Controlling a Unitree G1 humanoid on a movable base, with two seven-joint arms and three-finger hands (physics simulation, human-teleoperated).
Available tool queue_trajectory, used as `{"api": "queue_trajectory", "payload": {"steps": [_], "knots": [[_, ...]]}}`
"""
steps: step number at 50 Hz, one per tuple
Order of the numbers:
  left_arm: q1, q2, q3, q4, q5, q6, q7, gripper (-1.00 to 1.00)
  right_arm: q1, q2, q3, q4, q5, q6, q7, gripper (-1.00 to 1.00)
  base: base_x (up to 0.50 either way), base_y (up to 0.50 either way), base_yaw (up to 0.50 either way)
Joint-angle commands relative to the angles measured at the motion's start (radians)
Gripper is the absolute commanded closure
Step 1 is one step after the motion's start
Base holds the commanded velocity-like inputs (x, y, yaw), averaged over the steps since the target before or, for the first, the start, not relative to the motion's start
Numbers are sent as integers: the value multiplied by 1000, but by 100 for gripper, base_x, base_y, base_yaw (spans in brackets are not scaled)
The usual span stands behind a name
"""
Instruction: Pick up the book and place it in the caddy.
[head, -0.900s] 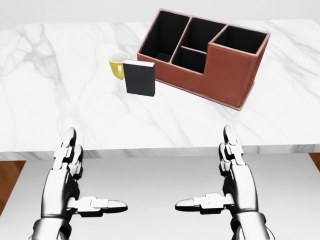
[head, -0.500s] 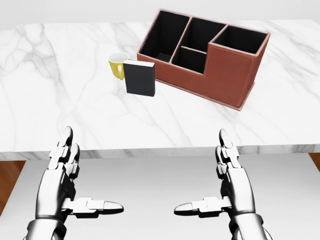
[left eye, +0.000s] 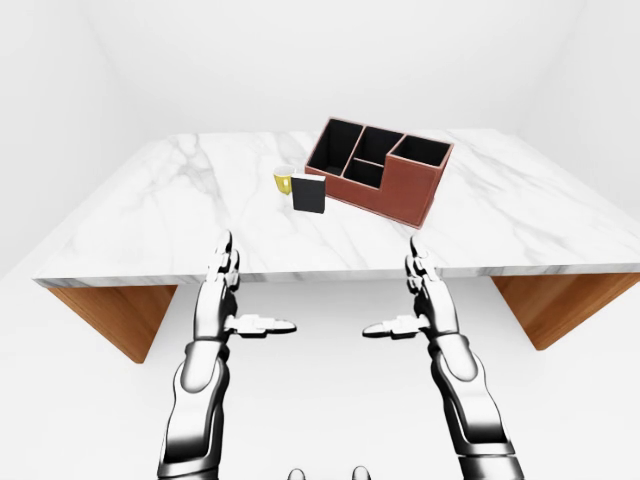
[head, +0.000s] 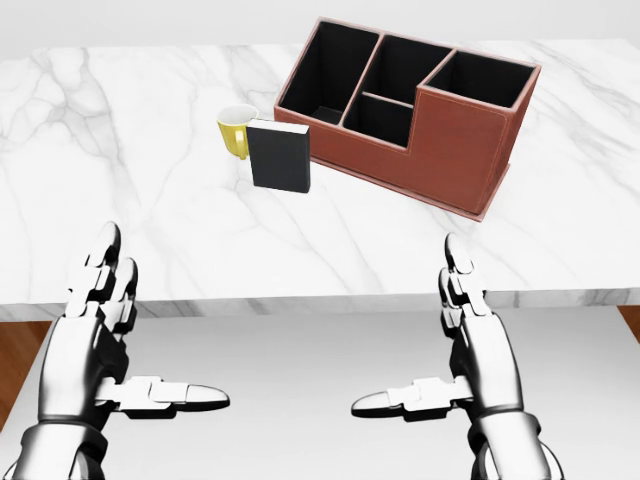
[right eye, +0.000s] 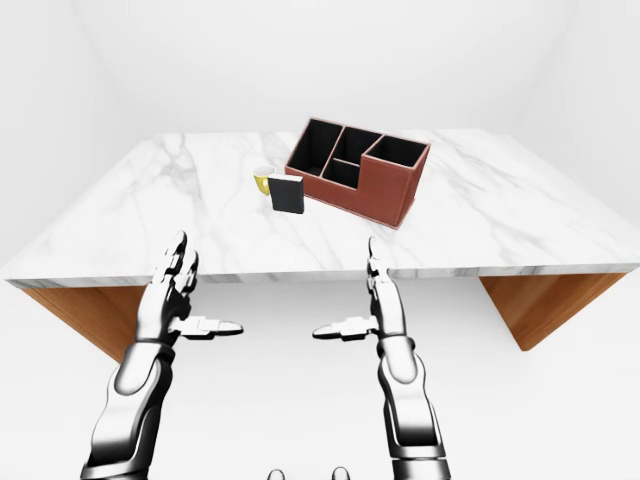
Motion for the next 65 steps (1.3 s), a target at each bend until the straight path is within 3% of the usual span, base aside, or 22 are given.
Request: {"api": "queue_trajectory", "payload": {"steps": [1,21,36,61,65], "knots": [[-16,9,28,-71,-11,10,-13,-100,-10,-7,-10,-134,-17,39,12,-100,0,0,0],[-61,25,57,-137,-38,10,6,-100,-81,-31,-44,-273,-48,39,54,-100,0,0,0],[-49,23,52,-137,-24,10,3,-100,-49,-28,-22,-359,-68,39,105,-100,0,0,0],[-38,23,51,-79,-11,10,-4,-100,-37,-18,-14,-330,-86,39,94,-100,2,48,0],[-29,21,48,-76,-3,-6,-9,-100,-41,-16,-17,-327,-103,39,70,-100,1,3,0]]}}
